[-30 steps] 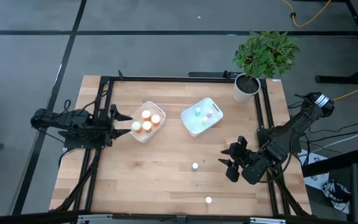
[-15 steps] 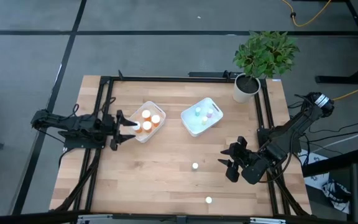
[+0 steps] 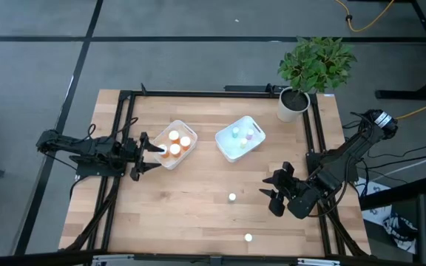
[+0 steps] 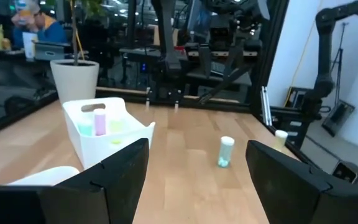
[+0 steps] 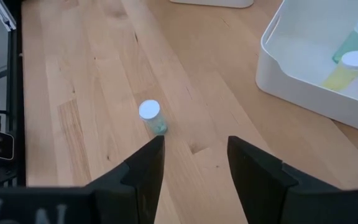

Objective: Pick and place medicine bottles into bin by pill shape (circle, oval)
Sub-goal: Put the green tablet bottle into the right white bin

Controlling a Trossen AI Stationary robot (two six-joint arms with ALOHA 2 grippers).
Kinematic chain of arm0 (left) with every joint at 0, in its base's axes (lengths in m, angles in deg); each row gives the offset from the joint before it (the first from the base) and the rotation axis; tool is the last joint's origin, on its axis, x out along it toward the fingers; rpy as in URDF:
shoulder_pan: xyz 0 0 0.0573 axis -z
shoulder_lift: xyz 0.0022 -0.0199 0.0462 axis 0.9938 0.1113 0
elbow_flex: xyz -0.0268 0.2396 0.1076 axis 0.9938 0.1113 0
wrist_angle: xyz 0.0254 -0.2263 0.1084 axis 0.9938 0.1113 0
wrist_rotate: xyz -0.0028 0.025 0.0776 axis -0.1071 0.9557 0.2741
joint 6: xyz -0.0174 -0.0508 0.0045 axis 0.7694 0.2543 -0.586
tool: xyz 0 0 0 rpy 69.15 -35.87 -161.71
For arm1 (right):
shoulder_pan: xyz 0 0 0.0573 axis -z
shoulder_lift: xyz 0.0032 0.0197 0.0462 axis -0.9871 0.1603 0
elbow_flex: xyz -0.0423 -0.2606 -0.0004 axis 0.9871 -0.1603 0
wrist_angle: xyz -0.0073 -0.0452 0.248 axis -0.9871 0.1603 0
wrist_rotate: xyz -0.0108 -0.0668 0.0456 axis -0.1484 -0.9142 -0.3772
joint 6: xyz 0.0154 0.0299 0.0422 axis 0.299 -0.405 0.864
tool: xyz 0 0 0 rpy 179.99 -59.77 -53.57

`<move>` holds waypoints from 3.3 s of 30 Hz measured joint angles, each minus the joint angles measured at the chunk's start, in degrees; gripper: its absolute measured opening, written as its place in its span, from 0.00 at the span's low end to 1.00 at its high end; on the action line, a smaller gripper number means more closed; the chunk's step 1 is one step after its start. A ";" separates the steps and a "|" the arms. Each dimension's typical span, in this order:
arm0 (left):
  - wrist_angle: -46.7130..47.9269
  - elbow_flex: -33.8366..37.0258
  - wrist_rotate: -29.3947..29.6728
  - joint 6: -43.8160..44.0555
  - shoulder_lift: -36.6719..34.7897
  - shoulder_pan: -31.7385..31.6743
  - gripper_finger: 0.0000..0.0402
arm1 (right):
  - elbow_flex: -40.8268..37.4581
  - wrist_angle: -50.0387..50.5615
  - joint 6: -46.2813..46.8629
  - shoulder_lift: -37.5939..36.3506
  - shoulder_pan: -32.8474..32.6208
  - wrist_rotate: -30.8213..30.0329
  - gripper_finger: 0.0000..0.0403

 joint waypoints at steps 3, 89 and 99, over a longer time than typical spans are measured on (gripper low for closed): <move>0.12 0.00 -1.10 -1.28 0.00 0.00 0.66 | 0.00 0.00 0.04 0.00 0.00 0.00 0.44; -0.17 0.00 -0.72 1.28 0.75 0.02 0.66 | 0.00 -32.65 -37.79 26.40 18.69 28.55 0.44; -0.17 0.00 -0.72 1.32 0.75 0.00 0.66 | 0.00 -32.65 -39.35 26.40 18.69 28.50 0.44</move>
